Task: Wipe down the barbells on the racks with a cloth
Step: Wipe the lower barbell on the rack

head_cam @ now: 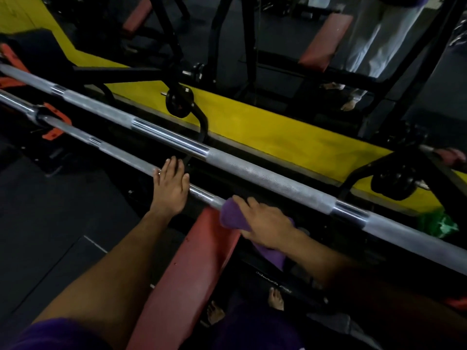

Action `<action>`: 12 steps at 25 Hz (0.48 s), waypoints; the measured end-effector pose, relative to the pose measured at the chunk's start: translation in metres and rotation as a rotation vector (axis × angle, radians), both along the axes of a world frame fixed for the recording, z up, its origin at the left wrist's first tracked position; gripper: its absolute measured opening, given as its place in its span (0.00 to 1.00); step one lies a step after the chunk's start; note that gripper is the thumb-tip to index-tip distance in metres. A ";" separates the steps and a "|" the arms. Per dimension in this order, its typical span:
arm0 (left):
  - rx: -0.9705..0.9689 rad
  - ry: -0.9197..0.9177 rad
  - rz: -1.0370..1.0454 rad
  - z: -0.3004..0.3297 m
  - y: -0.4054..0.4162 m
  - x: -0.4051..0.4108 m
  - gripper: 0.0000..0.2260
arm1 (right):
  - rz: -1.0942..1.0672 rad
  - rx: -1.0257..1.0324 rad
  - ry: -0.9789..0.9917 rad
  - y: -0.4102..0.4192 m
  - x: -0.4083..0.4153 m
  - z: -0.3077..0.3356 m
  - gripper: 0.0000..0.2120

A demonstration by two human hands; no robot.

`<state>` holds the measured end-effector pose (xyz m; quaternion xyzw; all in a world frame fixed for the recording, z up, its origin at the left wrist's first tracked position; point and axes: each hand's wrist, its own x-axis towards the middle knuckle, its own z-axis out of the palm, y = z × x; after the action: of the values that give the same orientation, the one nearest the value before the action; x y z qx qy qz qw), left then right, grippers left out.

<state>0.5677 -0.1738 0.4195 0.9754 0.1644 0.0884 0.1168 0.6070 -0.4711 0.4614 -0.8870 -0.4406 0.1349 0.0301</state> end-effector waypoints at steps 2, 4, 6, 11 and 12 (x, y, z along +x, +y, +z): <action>-0.015 -0.023 0.006 0.000 -0.003 0.001 0.31 | -0.038 -0.036 0.039 -0.063 -0.007 0.001 0.44; -0.017 -0.026 0.018 0.000 -0.005 0.002 0.30 | -0.100 -0.098 0.092 -0.110 -0.016 0.009 0.42; -0.020 -0.027 0.034 0.000 -0.006 0.001 0.29 | -0.108 -0.140 0.067 -0.118 -0.018 0.012 0.41; -0.040 0.025 0.029 0.006 -0.008 -0.001 0.30 | -0.002 -0.042 -0.047 -0.024 -0.007 0.004 0.41; -0.038 0.025 0.029 0.007 -0.007 -0.001 0.30 | 0.008 -0.036 -0.072 0.003 -0.004 0.001 0.41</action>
<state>0.5664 -0.1807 0.4268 0.9716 0.1815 0.0747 0.1318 0.6025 -0.4683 0.4627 -0.8899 -0.4424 0.1109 -0.0021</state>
